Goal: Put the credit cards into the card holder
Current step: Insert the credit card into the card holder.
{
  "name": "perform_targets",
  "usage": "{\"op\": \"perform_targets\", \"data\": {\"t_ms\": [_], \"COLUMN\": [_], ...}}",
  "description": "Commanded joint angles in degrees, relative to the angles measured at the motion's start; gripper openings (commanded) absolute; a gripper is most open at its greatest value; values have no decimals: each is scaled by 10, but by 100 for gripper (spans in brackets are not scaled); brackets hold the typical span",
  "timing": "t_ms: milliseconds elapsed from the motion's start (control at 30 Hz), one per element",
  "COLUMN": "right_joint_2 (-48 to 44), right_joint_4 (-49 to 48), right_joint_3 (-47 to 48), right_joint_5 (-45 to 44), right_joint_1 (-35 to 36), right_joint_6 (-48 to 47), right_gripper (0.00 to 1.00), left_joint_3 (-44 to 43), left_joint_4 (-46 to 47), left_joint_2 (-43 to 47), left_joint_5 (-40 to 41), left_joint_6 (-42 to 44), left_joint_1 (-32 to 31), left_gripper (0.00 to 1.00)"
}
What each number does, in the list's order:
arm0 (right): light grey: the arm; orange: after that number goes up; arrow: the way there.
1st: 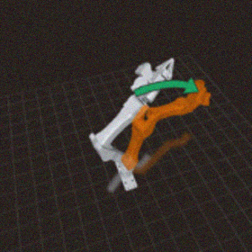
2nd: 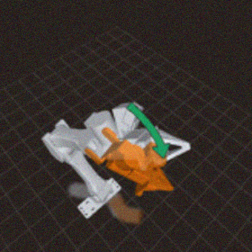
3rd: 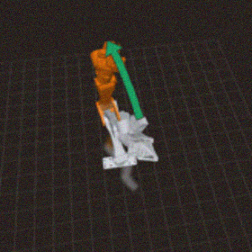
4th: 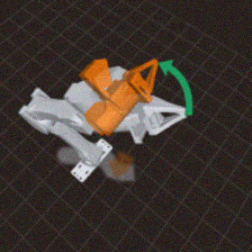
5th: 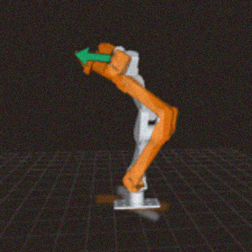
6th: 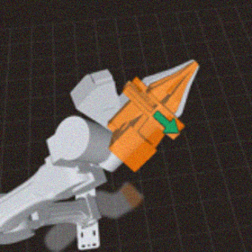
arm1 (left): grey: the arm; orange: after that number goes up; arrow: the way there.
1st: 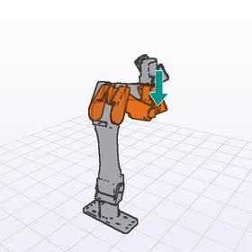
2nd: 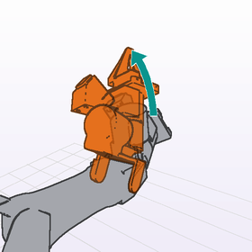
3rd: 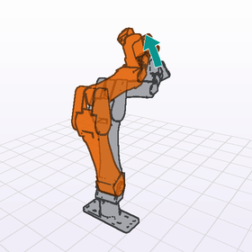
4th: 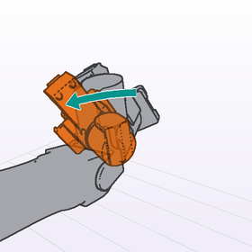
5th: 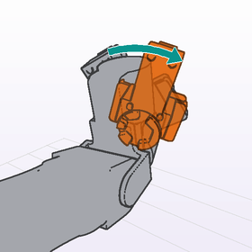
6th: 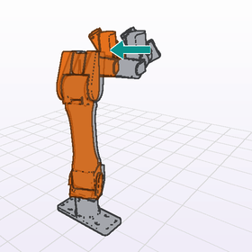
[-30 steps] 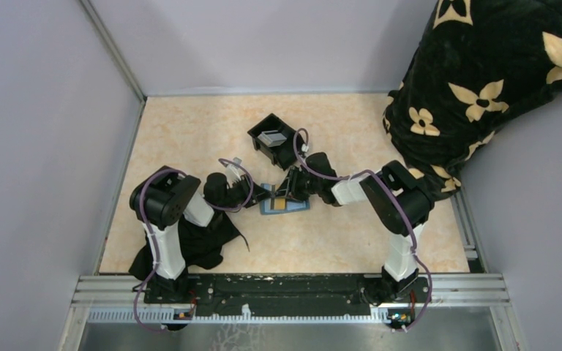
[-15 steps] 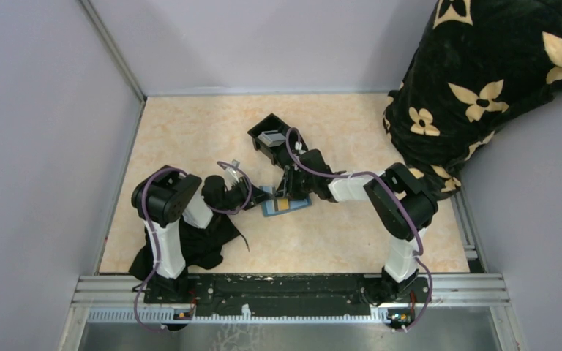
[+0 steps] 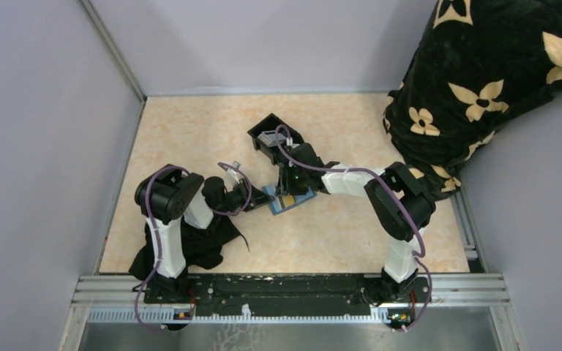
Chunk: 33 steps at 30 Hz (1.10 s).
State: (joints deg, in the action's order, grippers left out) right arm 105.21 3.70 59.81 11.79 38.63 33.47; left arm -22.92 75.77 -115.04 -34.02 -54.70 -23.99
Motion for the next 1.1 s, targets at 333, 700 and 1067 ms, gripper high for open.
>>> {"op": "perform_targets", "data": {"t_ms": [333,700,1067], "right_joint_2": [32,18,16], "right_joint_4": [147,176,162], "right_joint_3": [46,52,48], "right_joint_5": [-126,-168,-157], "right_joint_1": [29,30,30], "right_joint_6": [-85,-110,-114], "right_gripper": [46,46,47], "left_joint_3": [6,4,-13], "left_joint_4": [18,54,-12], "left_joint_2": [-25,-48,-31], "left_joint_5": [-12,-16,-12], "left_joint_6": [-6,-24,4], "left_joint_1": [0,0,-3], "left_gripper": [32,28,22]}}
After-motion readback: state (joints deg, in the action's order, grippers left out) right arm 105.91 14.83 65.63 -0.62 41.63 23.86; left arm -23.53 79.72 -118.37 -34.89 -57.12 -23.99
